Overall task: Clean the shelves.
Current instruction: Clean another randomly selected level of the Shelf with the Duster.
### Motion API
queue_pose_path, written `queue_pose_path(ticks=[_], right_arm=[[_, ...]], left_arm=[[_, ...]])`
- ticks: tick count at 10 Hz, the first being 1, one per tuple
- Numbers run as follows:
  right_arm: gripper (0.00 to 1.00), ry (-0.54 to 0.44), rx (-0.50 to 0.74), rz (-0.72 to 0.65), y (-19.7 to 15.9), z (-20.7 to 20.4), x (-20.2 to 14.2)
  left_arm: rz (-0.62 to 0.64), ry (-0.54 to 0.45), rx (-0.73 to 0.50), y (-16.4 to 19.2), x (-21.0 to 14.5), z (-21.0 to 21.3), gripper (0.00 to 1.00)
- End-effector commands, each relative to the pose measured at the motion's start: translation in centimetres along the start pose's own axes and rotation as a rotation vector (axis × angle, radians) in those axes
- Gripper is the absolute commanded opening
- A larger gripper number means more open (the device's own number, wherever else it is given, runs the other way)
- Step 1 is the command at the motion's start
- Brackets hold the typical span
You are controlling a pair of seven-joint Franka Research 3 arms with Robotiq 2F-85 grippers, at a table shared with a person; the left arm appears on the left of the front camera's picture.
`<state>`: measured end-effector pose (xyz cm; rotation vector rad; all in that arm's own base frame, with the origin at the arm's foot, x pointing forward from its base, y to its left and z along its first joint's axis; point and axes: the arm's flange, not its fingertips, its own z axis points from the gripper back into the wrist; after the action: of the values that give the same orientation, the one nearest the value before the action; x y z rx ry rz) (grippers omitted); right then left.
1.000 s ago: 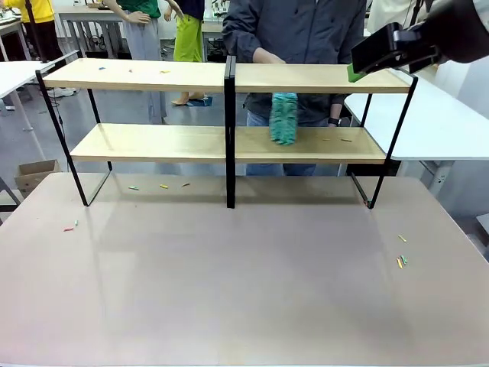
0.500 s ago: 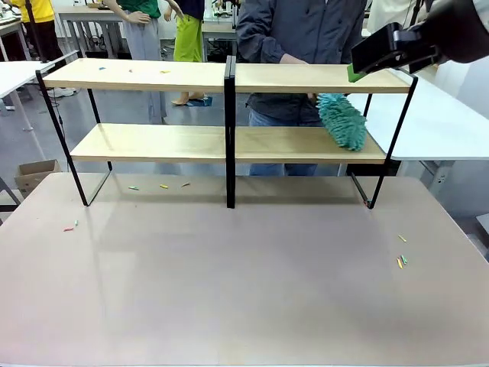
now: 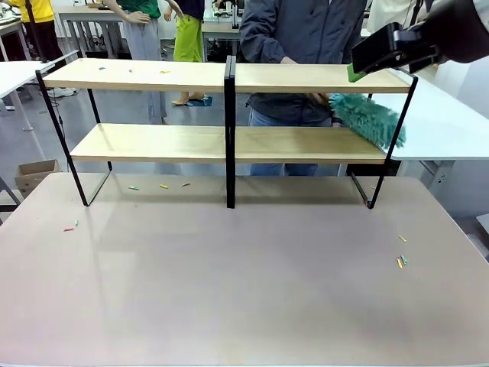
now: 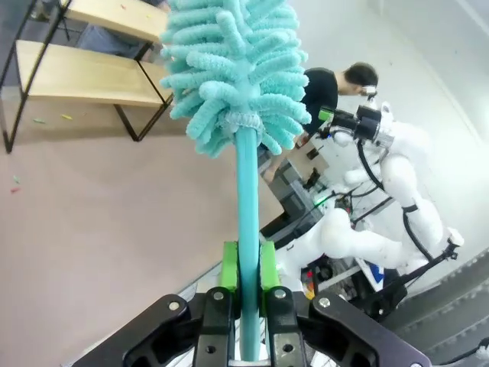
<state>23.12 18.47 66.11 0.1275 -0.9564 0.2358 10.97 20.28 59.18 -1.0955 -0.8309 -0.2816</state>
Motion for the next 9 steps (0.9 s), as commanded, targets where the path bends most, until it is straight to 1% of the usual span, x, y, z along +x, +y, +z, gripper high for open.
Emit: queue_pose_path(ticks=[1, 2, 3, 4, 5, 6, 7, 8, 9], right_arm=[[1.0, 0.0, 0.005, -0.005, -0.1, 0.0, 0.0], [1.0, 0.0, 0.005, -0.005, -0.1, 0.0, 0.0], [1.0, 0.0, 0.005, -0.005, -0.1, 0.0, 0.0], [1.0, 0.0, 0.005, -0.005, -0.1, 0.0, 0.0], [1.0, 0.0, 0.005, -0.005, -0.1, 0.0, 0.0], [1.0, 0.0, 0.005, -0.005, -0.1, 0.0, 0.0], [1.0, 0.0, 0.005, -0.005, -0.1, 0.0, 0.0], [1.0, 0.0, 0.005, -0.005, -0.1, 0.0, 0.0], [1.0, 0.0, 0.005, -0.005, -0.1, 0.0, 0.0]], left_arm=[[-0.071, 0.039, 0.02, -2.5, 0.6, -0.3, 0.13], [-0.071, 0.039, 0.02, -2.5, 0.6, -0.3, 0.13], [-0.024, 0.031, 0.013, -0.7, 0.6, -0.9, 0.13], [-0.021, 0.087, 0.031, -1.9, 1.6, -3.7, 0.13], [0.005, 0.091, 0.077, -3.6, 3.5, -7.4, 0.13], [0.056, 0.076, 0.166, -5.7, 5.3, -10.8, 0.13], [0.096, 0.138, 0.207, -8.3, 7.3, -13.9, 0.13], [0.111, 0.224, 0.244, -10.7, 9.3, -17.1, 0.13], [0.166, 0.235, 0.338, -12.9, 11.5, -21.3, 0.13]])
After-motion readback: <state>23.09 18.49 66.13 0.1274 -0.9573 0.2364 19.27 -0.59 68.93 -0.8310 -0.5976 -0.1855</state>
